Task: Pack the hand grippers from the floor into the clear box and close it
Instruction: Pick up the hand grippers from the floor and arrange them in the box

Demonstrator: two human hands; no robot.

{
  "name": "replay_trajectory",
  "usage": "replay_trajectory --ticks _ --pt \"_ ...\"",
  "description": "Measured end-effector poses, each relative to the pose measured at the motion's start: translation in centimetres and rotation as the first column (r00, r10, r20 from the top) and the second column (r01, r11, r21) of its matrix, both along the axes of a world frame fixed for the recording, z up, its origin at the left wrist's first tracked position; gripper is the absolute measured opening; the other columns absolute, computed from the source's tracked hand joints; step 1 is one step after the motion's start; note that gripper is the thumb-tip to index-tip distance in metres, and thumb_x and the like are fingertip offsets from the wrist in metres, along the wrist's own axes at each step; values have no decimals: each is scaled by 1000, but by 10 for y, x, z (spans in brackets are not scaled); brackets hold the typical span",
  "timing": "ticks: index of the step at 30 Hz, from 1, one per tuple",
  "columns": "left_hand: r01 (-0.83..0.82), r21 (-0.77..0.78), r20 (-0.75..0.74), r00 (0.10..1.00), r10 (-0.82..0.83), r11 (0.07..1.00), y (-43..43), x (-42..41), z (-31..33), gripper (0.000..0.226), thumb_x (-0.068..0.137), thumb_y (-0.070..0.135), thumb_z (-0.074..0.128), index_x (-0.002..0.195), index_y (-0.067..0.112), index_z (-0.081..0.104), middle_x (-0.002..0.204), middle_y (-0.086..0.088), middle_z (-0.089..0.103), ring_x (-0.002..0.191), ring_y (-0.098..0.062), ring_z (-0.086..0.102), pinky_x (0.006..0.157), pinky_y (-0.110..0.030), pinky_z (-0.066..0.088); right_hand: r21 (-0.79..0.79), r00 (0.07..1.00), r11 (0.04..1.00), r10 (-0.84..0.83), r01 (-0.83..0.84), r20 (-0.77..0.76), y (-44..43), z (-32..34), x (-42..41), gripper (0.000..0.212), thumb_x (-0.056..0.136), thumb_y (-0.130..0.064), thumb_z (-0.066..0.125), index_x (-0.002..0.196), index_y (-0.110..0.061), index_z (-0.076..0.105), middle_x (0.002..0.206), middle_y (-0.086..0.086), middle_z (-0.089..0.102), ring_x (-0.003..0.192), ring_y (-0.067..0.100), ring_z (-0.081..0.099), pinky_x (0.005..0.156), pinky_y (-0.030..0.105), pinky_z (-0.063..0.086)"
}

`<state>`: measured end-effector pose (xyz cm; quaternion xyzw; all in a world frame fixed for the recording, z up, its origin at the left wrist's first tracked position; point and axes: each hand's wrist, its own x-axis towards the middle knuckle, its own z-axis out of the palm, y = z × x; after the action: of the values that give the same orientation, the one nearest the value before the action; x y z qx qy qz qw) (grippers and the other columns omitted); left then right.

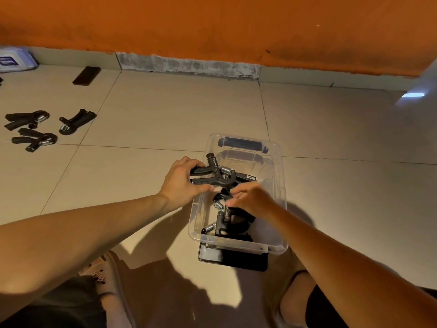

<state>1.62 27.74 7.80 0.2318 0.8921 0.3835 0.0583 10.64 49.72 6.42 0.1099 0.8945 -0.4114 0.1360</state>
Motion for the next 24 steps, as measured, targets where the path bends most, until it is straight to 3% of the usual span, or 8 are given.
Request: replay_trajectory --ticks 2,5,12,16,18,21,24 --pt "-17 -1 -2 1000 17 1000 0 -1 3 53 66 50 90 109 32 64 100 12 55 102 -14 50 90 -37 48 -271 988 950 -156 153 13 5 19 -8 27 84 -20 79 108 -7 74 90 8 76 82 22 70 74 29 57" --pt "-49 33 6 999 49 998 5 -4 11 55 66 49 90 112 30 66 102 12 56 104 -15 52 94 -39 49 -500 943 812 -331 301 30 6 35 -16 23 93 -22 71 111 -6 71 95 13 76 90 25 74 77 33 59" --pt "-121 167 32 993 118 979 36 10 28 60 69 44 90 120 24 65 105 10 55 107 -15 56 95 -37 50 -735 826 503 -546 456 139 -3 48 -35 19 101 -18 60 111 -2 64 103 20 75 91 33 76 84 42 62" --pt "-112 204 58 993 102 973 40 13 39 47 76 46 84 112 25 61 103 10 57 96 -12 58 82 -30 51 -702 826 557 -557 444 80 16 59 -39 18 101 -18 60 110 -3 67 100 18 76 88 31 76 78 38 63" --pt "-124 213 -15 991 130 969 39 4 48 40 82 49 78 107 24 59 102 8 58 93 -9 57 75 -25 46 -695 835 588 -549 413 32 25 65 -40 15 101 -17 60 103 -6 69 90 12 77 81 27 76 71 34 64" --pt "-41 181 -110 992 62 983 39 -13 64 35 87 46 74 112 23 63 106 9 59 96 -7 58 79 -22 46 -685 873 652 -486 324 -50 27 73 -42 20 101 -14 59 109 -1 71 79 4 75 71 20 73 60 29 61" --pt "41 173 -42 999 -35 984 46 -26 77 29 91 37 73 116 21 71 103 10 66 93 -5 63 82 -26 51 -635 912 736 -393 236 -115 23 77 -45 19 101 -16 59 109 -6 73 77 1 71 66 13 70 57 23 55"
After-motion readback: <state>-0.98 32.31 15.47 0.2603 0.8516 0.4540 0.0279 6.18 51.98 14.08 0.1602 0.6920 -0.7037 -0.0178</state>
